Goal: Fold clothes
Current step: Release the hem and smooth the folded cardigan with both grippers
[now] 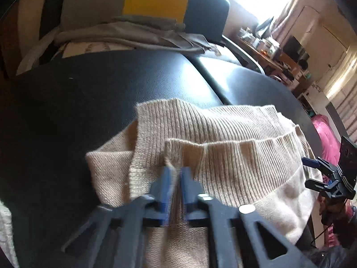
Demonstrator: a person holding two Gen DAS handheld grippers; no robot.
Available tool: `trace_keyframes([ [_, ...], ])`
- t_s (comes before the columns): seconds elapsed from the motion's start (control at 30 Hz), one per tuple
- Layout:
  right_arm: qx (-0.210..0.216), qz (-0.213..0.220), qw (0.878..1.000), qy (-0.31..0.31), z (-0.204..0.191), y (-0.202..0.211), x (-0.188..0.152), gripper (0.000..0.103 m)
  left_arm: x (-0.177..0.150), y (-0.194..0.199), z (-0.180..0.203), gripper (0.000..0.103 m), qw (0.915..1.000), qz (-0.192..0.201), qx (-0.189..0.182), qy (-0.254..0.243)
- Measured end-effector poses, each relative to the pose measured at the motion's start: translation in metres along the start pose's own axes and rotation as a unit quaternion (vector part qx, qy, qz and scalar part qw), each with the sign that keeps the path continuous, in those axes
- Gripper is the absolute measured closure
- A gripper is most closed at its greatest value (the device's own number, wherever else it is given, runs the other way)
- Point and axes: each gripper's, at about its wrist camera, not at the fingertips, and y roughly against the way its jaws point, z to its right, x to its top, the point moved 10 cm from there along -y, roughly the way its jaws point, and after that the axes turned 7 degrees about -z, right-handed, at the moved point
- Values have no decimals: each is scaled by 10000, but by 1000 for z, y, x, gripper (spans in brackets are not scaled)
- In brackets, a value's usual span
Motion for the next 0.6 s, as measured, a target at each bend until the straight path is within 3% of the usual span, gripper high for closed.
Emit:
trace_keyframes([
  [0.17, -48, 91, 9997, -206, 13, 3, 12, 5, 5, 31, -21, 102, 9960, 690, 95, 563],
  [0.23, -110, 130, 9996, -231, 18, 2, 18, 1, 1, 34, -35, 102, 9939, 768, 288, 743],
  [0.37, -236, 210, 9991, -281, 27, 1, 29, 1, -17, 17, -55, 102, 9928, 471, 614, 918],
  [0.43, -299, 249, 9988, -307, 32, 0, 34, 0, -26, 5, -53, 102, 9942, 315, 673, 778],
  [0.5, -469, 198, 9984, -232, 38, -11, 33, 0, -26, -2, -50, 102, 9940, 303, 847, 620],
  [0.6, -680, 237, 9974, -60, 42, -20, 36, 0, -22, 2, -59, 95, 9911, 383, 846, 957],
])
